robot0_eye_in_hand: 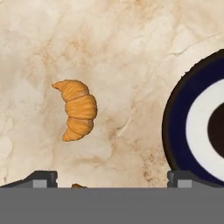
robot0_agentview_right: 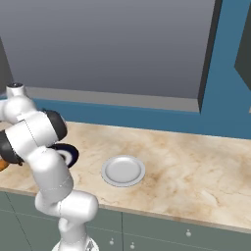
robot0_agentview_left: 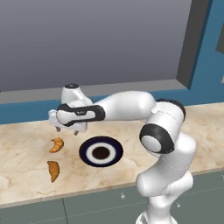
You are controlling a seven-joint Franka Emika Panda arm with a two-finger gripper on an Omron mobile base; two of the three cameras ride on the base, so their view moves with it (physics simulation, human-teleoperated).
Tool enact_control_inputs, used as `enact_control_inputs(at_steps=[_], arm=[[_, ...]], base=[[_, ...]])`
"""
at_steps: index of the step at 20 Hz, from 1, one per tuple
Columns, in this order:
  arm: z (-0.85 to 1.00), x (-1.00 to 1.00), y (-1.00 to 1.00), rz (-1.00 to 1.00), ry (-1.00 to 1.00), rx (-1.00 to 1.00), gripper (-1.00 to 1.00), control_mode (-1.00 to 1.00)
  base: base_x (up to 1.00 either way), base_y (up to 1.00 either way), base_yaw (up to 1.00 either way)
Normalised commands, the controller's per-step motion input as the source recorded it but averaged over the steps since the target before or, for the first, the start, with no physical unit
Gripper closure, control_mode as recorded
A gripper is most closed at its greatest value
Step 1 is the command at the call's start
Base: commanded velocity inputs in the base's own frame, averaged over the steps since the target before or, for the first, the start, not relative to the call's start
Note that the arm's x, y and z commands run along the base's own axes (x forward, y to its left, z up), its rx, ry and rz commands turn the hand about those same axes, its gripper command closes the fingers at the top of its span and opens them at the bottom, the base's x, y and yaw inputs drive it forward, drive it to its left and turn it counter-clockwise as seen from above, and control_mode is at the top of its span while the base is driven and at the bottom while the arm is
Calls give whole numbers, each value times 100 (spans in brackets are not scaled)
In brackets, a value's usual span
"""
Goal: Place the pastries on the plates.
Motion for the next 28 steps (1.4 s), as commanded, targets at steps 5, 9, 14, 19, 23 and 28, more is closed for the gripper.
enact_control_inputs(at_steps=[5,9,14,19,23,28], arm=[[-26,17,25,-7,0,-1,-100,-100],[-21,18,20,-7,1,0,-100,-100],[-31,11,7,-4,1,-6,-100,-100],[-29,8,3,-3,1,-4,-100,-100],[-16,22,10,-4,3,0,-100,-100],[-26,17,7,-3,3,0,-100,-100]], base=[[0,0,0],[0,0,0],[0,0,0],[0,0,0],[0,0,0],[0,0,0]])
